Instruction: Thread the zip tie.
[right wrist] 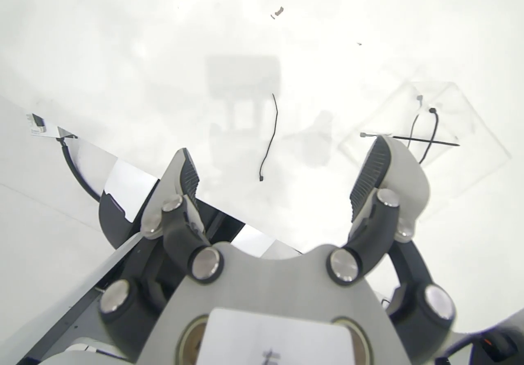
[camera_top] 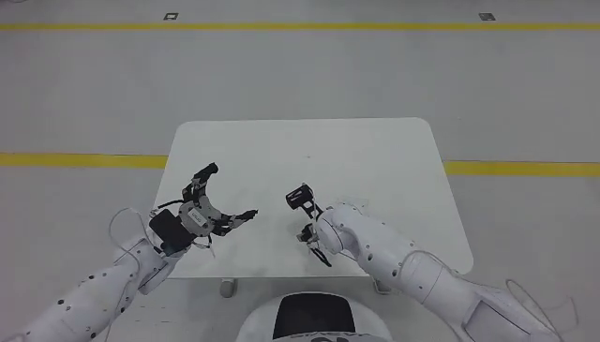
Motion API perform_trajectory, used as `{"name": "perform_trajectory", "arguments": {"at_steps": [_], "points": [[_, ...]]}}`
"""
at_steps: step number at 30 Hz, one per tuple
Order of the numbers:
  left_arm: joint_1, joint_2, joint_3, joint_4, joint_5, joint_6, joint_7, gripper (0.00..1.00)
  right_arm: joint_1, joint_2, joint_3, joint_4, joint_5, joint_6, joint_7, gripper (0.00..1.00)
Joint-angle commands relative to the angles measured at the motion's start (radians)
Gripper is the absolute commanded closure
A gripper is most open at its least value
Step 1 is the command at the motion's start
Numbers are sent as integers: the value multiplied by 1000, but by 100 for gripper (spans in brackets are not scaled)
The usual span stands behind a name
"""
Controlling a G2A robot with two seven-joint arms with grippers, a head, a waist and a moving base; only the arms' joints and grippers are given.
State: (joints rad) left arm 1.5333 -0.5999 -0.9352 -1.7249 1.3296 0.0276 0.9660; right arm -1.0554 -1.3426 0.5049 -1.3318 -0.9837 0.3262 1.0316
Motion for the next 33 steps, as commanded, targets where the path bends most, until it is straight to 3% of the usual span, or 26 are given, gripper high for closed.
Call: {"name": "perform_trajectory", "arguments": {"at_steps": [1,4,13,22,33], "points": [[0,0,0,0,0,0,0,0,4,-13,-6,31,11,14,-18,0],[0,0,0,0,0,0,0,0,11,-30,-11,69,37,9,-35,0],[0,0,0,0,0,0,0,0,11,-30,-11,69,37,9,-35,0],[0,0,0,0,0,0,0,0,-1,-52,21,163,110,12,-94,0],[0,0,0,0,0,0,0,0,-13,-58,7,172,78,14,-100,0]]}}
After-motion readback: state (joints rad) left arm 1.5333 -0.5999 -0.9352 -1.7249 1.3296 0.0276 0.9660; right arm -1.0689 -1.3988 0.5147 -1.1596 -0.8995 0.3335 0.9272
